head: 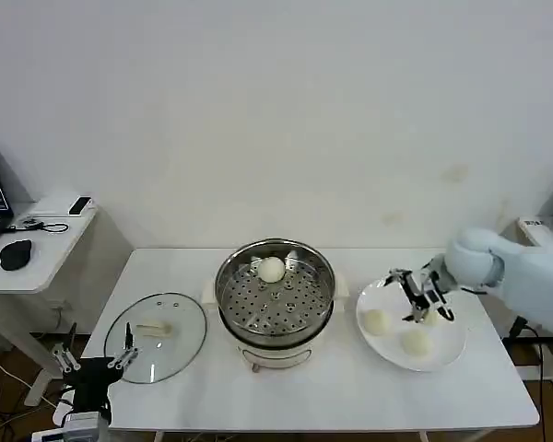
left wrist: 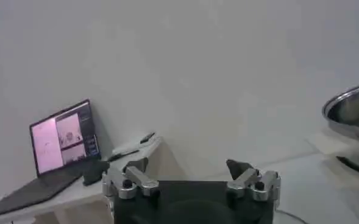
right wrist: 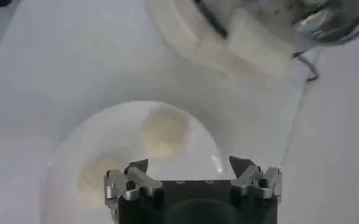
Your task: Take steamed baozi put them in steamer then cover it.
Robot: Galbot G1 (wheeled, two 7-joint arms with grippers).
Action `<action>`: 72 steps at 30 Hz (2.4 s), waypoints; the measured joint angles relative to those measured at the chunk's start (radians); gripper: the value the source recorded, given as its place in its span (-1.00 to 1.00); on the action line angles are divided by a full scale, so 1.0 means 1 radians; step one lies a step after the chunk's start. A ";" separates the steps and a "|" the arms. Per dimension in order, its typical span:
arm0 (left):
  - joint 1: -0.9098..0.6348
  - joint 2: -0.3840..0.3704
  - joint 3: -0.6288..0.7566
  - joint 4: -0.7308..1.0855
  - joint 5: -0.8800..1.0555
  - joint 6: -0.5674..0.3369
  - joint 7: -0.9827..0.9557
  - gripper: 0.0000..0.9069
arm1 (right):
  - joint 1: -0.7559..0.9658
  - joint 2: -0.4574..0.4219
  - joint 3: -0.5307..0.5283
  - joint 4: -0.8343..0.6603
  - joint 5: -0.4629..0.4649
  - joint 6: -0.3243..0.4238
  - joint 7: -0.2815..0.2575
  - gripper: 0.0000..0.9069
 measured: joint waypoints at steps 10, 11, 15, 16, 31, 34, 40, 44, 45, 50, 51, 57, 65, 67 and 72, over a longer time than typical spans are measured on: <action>0.003 -0.001 -0.004 0.002 0.003 0.004 0.003 1.00 | -0.175 0.056 0.101 -0.074 -0.023 -0.049 0.028 1.00; 0.003 -0.001 -0.004 0.003 0.003 0.004 0.003 1.00 | -0.190 0.065 0.111 -0.083 -0.025 -0.051 0.030 1.00; 0.003 -0.001 -0.005 0.004 0.004 0.004 0.004 1.00 | -0.234 0.104 0.149 -0.124 -0.034 -0.060 0.038 1.00; 0.003 0.000 -0.007 0.004 0.004 0.004 0.004 1.00 | -0.241 0.113 0.156 -0.133 -0.037 -0.062 0.040 1.00; -0.007 -0.001 -0.011 0.020 0.001 0.004 0.005 1.00 | -0.317 0.199 0.221 -0.244 -0.079 -0.089 0.046 0.64; -0.009 0.000 -0.009 0.023 0.001 0.004 0.005 1.00 | -0.323 0.204 0.229 -0.253 -0.081 -0.091 0.043 0.53; -0.010 -0.001 -0.005 0.026 0.000 0.004 0.005 1.00 | -0.322 0.204 0.238 -0.254 -0.080 -0.093 0.028 0.33; -0.009 -0.001 -0.005 0.021 0.001 0.004 0.005 1.00 | -0.313 0.196 0.236 -0.247 -0.077 -0.093 0.010 0.33; -0.008 -0.001 -0.005 0.020 0.001 0.004 0.005 1.00 | -0.308 0.193 0.235 -0.244 -0.077 -0.092 0.004 0.33; -0.005 -0.004 -0.004 0.010 0.001 0.004 0.005 1.00 | -0.269 0.166 0.226 -0.225 -0.069 -0.085 -0.023 0.33; -0.004 -0.004 -0.003 0.008 0.002 0.004 0.005 1.00 | -0.258 0.159 0.224 -0.221 -0.066 -0.084 -0.027 0.33; 0.001 -0.004 0.000 -0.004 0.006 0.004 0.005 1.00 | -0.163 0.119 0.197 -0.187 -0.034 -0.090 -0.036 0.36; 0.010 0.003 -0.007 -0.018 0.006 0.006 0.006 1.00 | 0.047 0.122 0.106 -0.132 0.056 -0.127 -0.026 0.36; 0.011 0.001 -0.006 -0.022 0.006 0.005 0.006 1.00 | 0.105 0.138 0.078 -0.117 0.088 -0.143 -0.018 0.38; 0.010 -0.003 -0.006 -0.025 0.006 0.005 0.006 1.00 | 0.220 0.195 0.019 -0.083 0.181 -0.193 0.007 0.38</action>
